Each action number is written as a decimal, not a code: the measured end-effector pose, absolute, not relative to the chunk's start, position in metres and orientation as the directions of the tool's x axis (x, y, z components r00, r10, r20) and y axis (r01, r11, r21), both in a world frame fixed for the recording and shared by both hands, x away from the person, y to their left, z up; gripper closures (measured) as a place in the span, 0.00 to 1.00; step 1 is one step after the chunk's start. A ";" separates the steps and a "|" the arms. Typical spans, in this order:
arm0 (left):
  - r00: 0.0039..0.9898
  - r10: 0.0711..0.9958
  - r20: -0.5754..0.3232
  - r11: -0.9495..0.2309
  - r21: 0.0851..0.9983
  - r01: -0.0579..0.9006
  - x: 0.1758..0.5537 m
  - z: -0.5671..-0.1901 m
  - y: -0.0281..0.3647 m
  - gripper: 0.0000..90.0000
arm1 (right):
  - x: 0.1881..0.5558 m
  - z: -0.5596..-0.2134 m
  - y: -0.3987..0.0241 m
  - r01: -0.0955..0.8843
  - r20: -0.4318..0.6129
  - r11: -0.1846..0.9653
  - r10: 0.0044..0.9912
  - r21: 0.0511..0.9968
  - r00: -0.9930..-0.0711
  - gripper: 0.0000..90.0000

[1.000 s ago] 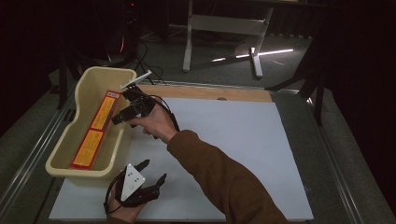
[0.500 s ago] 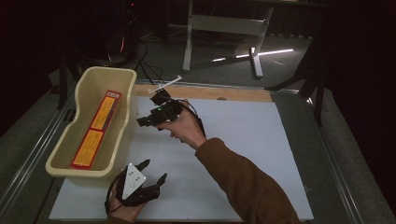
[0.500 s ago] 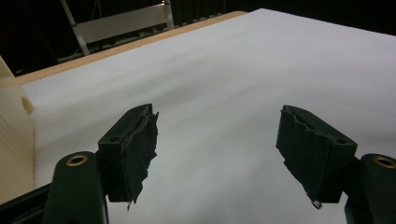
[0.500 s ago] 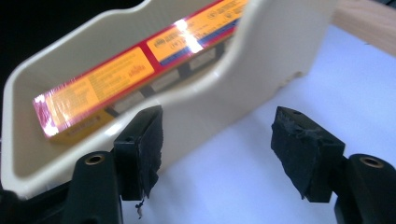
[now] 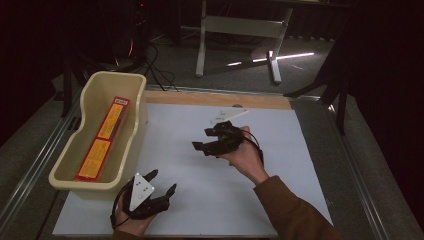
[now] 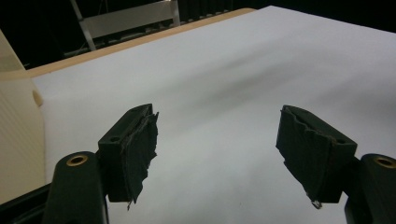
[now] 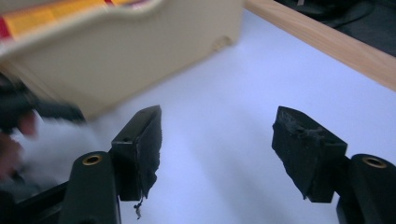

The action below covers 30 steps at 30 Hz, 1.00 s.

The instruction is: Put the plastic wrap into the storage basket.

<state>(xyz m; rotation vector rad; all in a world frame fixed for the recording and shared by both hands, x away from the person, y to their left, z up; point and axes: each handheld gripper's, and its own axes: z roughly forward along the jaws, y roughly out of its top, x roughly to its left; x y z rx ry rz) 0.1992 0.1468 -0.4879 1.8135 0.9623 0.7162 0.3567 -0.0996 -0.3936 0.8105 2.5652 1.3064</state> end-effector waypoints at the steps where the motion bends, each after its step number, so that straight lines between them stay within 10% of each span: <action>1: 0.520 0.852 0.065 -0.259 0.915 0.310 0.200 -0.488 0.147 0.31 | 0.353 -0.396 -0.107 0.381 0.081 0.478 0.536 0.791 -0.840 0.36; 30: 0.494 0.867 0.072 -0.259 0.911 0.322 0.202 -0.488 0.153 0.32 | 0.256 -0.483 -0.276 0.310 0.027 0.255 0.730 0.916 -0.683 0.26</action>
